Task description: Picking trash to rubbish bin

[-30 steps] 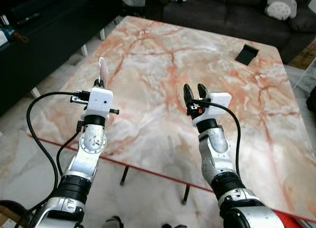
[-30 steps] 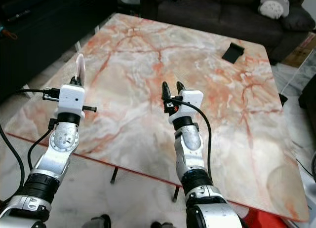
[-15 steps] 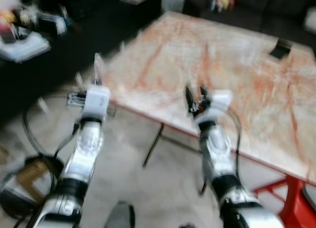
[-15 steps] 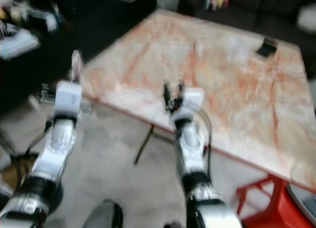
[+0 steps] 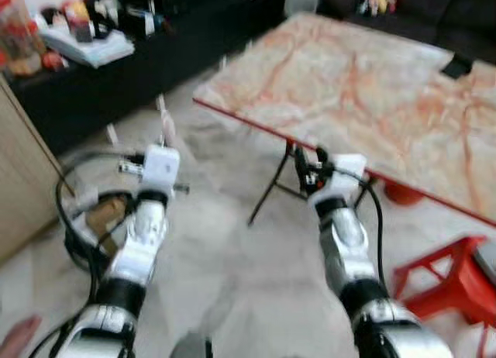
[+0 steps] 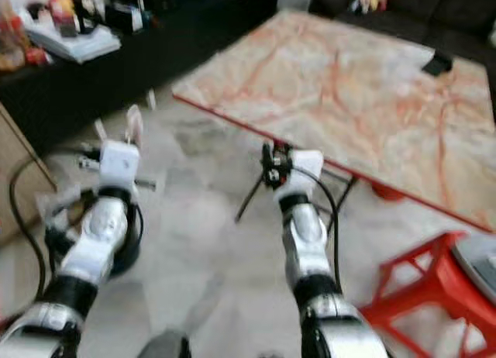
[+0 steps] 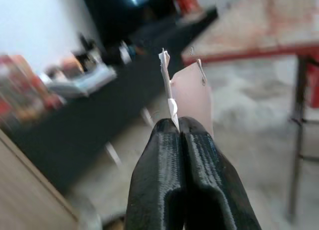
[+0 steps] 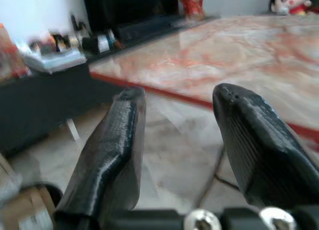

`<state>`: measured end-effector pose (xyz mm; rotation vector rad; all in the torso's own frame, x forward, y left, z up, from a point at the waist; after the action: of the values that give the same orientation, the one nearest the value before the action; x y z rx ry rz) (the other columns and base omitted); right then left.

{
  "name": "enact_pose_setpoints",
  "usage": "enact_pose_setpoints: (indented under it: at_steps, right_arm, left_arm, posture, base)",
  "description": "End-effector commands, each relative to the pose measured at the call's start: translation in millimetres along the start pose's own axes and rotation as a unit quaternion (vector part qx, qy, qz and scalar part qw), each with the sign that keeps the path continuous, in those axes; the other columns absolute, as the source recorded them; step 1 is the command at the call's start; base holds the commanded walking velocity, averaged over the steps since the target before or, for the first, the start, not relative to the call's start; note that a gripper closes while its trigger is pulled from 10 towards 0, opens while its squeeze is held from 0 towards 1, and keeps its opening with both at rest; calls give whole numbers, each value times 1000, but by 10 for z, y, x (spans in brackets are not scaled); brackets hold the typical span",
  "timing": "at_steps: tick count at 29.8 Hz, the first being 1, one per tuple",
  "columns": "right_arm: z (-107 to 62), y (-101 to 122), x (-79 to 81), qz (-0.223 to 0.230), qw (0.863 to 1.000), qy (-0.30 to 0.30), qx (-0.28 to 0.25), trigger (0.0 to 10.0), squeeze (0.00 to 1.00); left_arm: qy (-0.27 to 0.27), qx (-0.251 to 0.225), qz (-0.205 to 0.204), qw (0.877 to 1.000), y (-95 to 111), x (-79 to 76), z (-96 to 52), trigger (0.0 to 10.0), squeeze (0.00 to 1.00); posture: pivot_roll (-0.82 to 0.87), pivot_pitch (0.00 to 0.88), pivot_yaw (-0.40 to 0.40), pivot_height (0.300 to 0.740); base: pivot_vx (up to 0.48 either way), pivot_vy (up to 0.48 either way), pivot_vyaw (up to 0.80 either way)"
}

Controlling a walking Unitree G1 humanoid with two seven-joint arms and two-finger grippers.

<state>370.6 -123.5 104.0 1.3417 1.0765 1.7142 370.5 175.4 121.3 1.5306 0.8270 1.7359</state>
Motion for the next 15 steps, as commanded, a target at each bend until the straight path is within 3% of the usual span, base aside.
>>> enact_pose_setpoints:
  at_steps: [1, 5, 7, 10, 13, 15]
  right_arm:
    - [-116, -166, -196, 8, 998, -33, 48, 10000, 0]
    - [-341, -438, -400, -6, 990, -71, 120, 10000, 0]
    - [-543, -640, -539, -12, 979, -97, 177, 10000, 0]
    - [-703, -766, -641, -16, 970, -116, 215, 10000, 0]
    - [-911, -902, -760, -18, 956, -143, 254, 10000, 0]
    - [-1046, -981, -825, -17, 948, -159, 276, 10000, 0]
  left_arm:
    - [-42, 34, -26, 998, -159, -166, -63, 10000, 0]
    - [-87, 105, -55, 989, -448, -362, -205, 10000, 0]
    - [-135, 142, -39, 980, -610, -524, -336, 10000, 0]
    - [-177, 163, -25, 970, -702, -659, -441, 10000, 0]
    - [-233, 194, 4, 953, -834, -838, -617, 10000, 0]
    - [-259, 219, 2, 941, -918, -934, -739, 10000, 0]
  posture:
    - [85, 105, -114, 740]
    - [85, 106, -112, 740]
    - [76, 106, -109, 740]
    - [84, 108, -111, 740]
    - [83, 106, -110, 740]
    - [77, 106, -109, 740]
  base:
    - [0, 0, 0]
    - [0, 0, 0]
    - [0, 0, 0]
    - [0, 0, 0]
    - [0, 0, 0]
    - [0, 0, 0]
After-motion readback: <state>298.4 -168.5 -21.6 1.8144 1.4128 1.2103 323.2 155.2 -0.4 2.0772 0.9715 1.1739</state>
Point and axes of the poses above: a point about 5 cm out from each wrist's last joint towards the gripper, its own z axis pointing out of the wrist towards the gripper, its own y axis along the axis of the wrist's last joint, x = y × z, the point moved 2 cm from there along z, pointing out of the wrist towards the gripper, and after that the axes turned 15 degrees about z, right-handed, at the moved point
